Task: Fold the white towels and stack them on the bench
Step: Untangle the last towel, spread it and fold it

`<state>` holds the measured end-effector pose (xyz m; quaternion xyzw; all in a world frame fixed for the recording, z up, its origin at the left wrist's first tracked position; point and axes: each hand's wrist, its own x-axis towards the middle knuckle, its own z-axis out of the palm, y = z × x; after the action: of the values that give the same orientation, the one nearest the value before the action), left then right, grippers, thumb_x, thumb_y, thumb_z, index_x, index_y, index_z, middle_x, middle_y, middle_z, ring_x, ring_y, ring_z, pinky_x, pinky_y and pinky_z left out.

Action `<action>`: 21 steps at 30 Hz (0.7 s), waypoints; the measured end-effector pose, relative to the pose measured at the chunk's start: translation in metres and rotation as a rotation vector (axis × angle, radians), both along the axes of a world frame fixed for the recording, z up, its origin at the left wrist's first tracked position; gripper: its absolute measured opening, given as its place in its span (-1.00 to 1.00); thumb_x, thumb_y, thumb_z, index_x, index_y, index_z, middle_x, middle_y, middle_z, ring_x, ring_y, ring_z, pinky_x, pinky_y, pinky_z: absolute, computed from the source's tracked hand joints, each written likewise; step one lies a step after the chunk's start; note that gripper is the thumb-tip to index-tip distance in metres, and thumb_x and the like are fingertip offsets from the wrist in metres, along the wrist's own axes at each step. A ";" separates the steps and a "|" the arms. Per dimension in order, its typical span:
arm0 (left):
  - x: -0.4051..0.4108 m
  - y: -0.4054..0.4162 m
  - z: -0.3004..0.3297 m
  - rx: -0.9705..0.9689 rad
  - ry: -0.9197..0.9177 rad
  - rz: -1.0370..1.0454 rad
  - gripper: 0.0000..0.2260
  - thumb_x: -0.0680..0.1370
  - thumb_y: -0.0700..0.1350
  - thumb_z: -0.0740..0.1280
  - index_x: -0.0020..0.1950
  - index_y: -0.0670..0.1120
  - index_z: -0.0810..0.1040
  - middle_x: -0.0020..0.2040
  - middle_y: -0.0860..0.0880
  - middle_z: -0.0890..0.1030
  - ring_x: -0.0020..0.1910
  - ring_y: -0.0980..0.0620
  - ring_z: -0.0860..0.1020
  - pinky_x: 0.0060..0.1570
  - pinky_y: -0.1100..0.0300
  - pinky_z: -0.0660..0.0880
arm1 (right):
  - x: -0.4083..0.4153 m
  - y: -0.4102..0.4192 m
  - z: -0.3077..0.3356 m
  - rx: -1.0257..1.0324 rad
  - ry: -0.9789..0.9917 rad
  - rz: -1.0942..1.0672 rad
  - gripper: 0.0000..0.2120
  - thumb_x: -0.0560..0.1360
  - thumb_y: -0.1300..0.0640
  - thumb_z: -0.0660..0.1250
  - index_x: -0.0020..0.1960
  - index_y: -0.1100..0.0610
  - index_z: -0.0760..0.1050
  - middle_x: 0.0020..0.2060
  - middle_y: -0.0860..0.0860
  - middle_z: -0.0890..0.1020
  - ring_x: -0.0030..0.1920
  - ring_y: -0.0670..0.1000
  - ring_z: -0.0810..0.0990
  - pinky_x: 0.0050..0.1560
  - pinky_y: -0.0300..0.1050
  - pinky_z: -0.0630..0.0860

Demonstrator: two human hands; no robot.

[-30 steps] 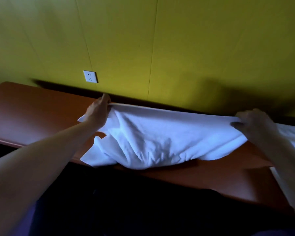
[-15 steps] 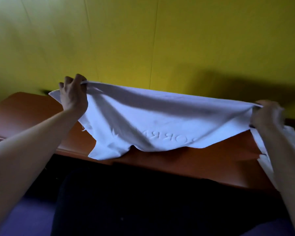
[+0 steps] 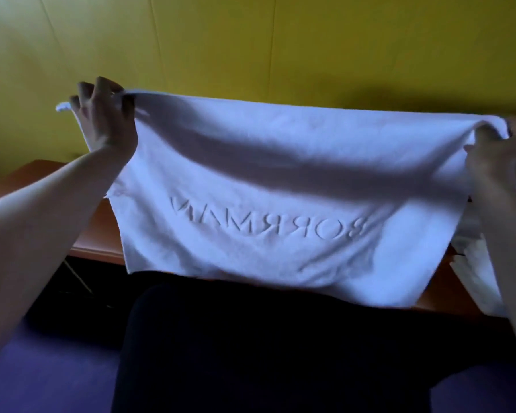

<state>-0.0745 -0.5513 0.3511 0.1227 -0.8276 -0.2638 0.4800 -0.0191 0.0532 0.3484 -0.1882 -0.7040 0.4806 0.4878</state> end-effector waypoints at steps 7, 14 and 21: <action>-0.067 0.007 -0.066 -0.044 -0.191 -0.005 -0.81 0.57 0.02 0.27 0.09 -0.05 0.52 0.18 -0.23 0.48 0.19 -0.29 0.42 0.22 -0.09 0.33 | -0.096 0.048 -0.083 0.016 -0.247 -0.043 -0.97 0.36 -0.11 0.28 -0.25 -0.25 0.47 -0.23 -0.07 0.55 -0.20 -0.07 0.56 -0.17 0.15 0.60; -0.166 0.016 -0.131 -0.086 -0.313 -0.004 -0.81 0.57 -0.02 0.28 0.09 -0.10 0.54 0.16 -0.29 0.48 0.15 -0.32 0.42 0.22 -0.11 0.33 | -0.178 0.014 -0.131 0.110 -0.386 -0.058 -0.59 0.47 -0.11 0.21 0.06 0.18 0.61 -0.16 0.06 0.56 -0.09 -0.06 0.46 -0.08 -0.09 0.38; -0.276 0.034 -0.199 -0.124 -0.453 -0.032 -0.83 0.57 -0.09 0.34 0.09 -0.13 0.53 0.17 -0.30 0.49 0.16 -0.34 0.43 0.21 -0.14 0.33 | -0.269 0.016 -0.196 0.184 -0.589 -0.040 -0.68 0.62 0.08 0.22 0.16 0.31 0.56 0.11 0.32 0.59 0.19 0.23 0.53 0.21 -0.01 0.38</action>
<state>-0.3508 -0.5170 0.1525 0.1360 -0.9306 -0.1858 0.2846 -0.2882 0.0692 0.1522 -0.2882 -0.8518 0.3299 0.2874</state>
